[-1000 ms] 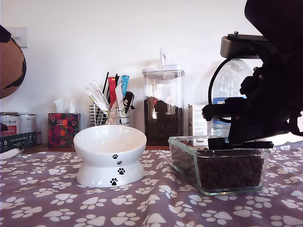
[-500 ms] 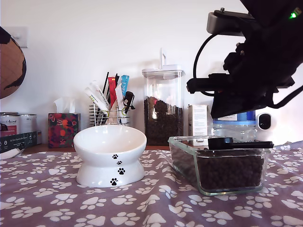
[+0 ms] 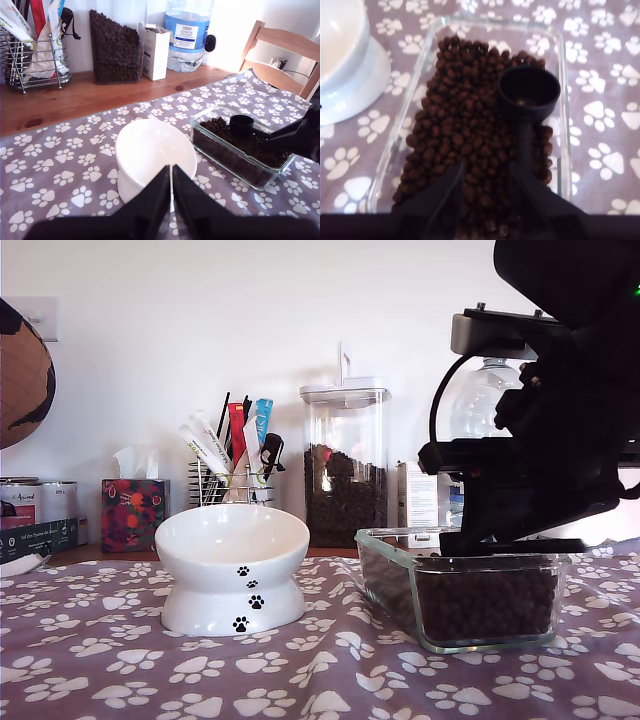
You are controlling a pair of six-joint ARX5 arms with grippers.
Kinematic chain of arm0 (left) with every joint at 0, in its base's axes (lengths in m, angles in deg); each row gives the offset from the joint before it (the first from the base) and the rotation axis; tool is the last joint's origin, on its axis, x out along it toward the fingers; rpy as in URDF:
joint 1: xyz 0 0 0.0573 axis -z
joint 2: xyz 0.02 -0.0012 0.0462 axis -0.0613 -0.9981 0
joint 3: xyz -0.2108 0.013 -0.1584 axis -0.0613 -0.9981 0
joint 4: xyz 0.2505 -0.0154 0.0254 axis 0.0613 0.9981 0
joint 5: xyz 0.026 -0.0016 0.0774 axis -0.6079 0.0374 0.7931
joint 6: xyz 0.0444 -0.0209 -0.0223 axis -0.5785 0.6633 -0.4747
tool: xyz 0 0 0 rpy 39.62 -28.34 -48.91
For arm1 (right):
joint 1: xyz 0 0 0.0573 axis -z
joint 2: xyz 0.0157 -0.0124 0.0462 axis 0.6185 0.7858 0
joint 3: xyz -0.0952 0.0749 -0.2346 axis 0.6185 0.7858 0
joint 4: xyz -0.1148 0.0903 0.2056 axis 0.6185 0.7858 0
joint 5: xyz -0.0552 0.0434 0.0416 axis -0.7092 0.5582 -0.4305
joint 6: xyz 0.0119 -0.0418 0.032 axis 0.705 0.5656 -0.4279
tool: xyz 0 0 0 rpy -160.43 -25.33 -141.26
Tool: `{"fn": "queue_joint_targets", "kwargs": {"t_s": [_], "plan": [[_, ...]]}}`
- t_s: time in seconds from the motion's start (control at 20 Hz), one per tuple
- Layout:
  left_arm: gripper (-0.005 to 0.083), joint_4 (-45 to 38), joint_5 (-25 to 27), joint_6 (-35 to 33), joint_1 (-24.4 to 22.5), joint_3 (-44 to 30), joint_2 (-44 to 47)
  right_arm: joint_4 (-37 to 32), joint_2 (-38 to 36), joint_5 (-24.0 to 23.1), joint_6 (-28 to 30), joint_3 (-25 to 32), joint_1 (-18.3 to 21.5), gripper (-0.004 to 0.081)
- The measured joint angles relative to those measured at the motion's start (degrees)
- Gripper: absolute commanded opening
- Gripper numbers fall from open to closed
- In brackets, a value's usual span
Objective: Measure one spoon of cat food and pour it into the food bowl
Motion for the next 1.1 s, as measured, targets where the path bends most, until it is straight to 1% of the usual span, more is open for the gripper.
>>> {"fn": "queue_joint_targets", "kwargs": {"t_s": [0.1,0.25,0.35,0.4,0.55,0.65,0.8,0.95,1.05,1.1], "plan": [[-0.0019,0.0,0.0,0.0,0.0,0.0,0.0,0.3,0.0,1.2,-0.6,0.0,1.0,0.0260],[-0.0019,0.0,0.0,0.0,0.0,0.0,0.0,0.7,0.0,3.4,-1.3,0.0,3.2,0.0224],[-0.0019,0.0,0.0,0.0,0.0,0.0,0.0,0.7,0.0,5.1,-1.3,0.0,4.3,0.0224],[-0.0019,0.0,0.0,0.0,0.0,0.0,0.0,0.9,0.0,6.1,-1.3,0.0,4.4,0.0221],[-0.0019,0.0,0.0,0.0,0.0,0.0,0.0,2.7,0.0,8.3,-1.3,0.0,4.3,0.0173],[-0.0019,0.0,0.0,0.0,0.0,0.0,0.0,3.8,0.0,8.5,-1.3,0.0,4.3,0.0167],[-0.0019,0.0,0.0,0.0,0.0,0.0,0.0,3.8,0.0,8.5,-1.3,0.0,4.3,0.0111],[-0.0019,0.0,0.0,0.0,0.0,0.0,0.0,3.5,0.0,8.7,-1.3,0.0,4.3,0.0028],[-0.0019,0.0,0.0,0.0,0.0,0.0,0.0,3.3,0.0,9.2,-1.3,0.0,4.3,-0.0003],[-0.0019,0.0,0.0,0.0,0.0,0.0,0.0,3.3,0.0,9.6,-1.2,0.0,4.3,-0.0003]]}}
